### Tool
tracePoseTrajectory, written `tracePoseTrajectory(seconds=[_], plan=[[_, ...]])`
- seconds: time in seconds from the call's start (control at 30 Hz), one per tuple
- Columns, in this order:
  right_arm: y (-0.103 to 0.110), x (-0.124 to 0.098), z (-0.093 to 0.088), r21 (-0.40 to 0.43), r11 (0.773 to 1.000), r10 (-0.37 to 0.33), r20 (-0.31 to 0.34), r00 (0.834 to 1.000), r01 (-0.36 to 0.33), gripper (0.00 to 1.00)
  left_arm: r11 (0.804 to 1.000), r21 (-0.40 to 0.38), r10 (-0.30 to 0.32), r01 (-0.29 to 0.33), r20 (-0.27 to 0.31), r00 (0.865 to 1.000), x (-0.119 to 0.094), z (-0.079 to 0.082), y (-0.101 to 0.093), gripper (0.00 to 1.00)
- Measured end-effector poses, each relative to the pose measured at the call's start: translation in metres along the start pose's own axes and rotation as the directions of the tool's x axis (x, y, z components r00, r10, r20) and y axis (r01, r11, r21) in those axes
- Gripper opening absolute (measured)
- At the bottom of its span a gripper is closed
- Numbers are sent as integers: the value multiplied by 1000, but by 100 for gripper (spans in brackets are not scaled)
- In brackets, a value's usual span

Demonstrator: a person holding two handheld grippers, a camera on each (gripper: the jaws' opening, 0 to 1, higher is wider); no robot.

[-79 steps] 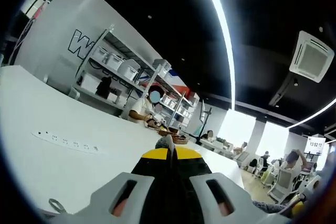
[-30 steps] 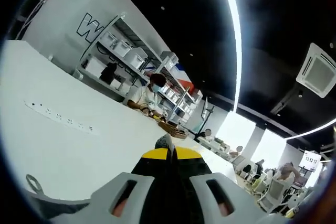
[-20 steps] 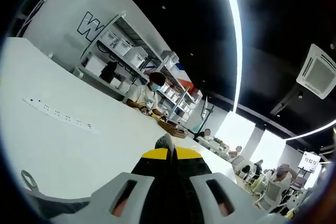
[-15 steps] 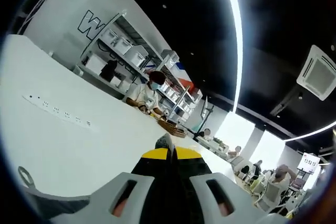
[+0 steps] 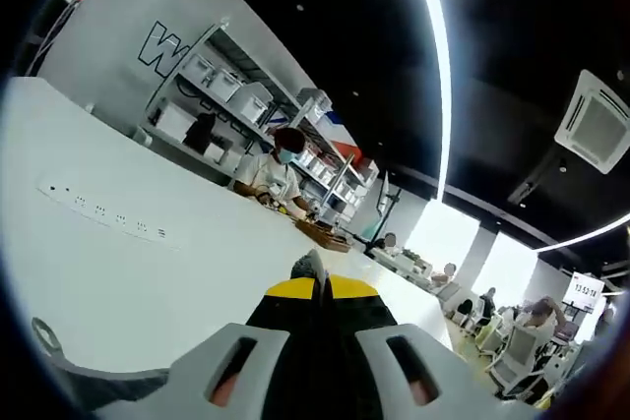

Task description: Open the folded towel by lifting each exposed corner and separating the folded layers until the towel lies flat within the target outline without major curled edges

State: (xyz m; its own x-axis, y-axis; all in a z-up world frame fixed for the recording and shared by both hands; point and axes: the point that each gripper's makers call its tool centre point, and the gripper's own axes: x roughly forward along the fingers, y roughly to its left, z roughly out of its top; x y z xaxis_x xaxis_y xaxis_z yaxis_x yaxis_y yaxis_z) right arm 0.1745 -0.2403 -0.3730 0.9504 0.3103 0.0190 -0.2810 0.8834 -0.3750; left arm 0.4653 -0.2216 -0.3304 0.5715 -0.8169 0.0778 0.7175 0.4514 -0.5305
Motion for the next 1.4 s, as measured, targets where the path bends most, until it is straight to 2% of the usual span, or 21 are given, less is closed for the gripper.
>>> tracePoseTrajectory(seconds=[0.2,0.73,0.9,1.03,1.4], plan=[[-1,-1,-4,5,1000,-5,-3,1000,5,0,1000,11,17,-17,-13,1000,2,-6,4,1],[-6,-4,-19,12,1000,-19,-31,999,19,0,1000,11,17,-17,-35,999,6,-16,6,1],[-7,-5,-26,19,999,-24,-46,999,25,0,1000,-23,12,-13,-32,999,6,-23,6,1],[-9,-7,-31,24,999,-31,-54,998,33,0,999,-27,22,-23,-50,999,8,-31,12,1],[-10,-8,-40,46,998,-29,-69,997,32,0,999,-32,28,-30,-64,998,5,-39,15,1]])
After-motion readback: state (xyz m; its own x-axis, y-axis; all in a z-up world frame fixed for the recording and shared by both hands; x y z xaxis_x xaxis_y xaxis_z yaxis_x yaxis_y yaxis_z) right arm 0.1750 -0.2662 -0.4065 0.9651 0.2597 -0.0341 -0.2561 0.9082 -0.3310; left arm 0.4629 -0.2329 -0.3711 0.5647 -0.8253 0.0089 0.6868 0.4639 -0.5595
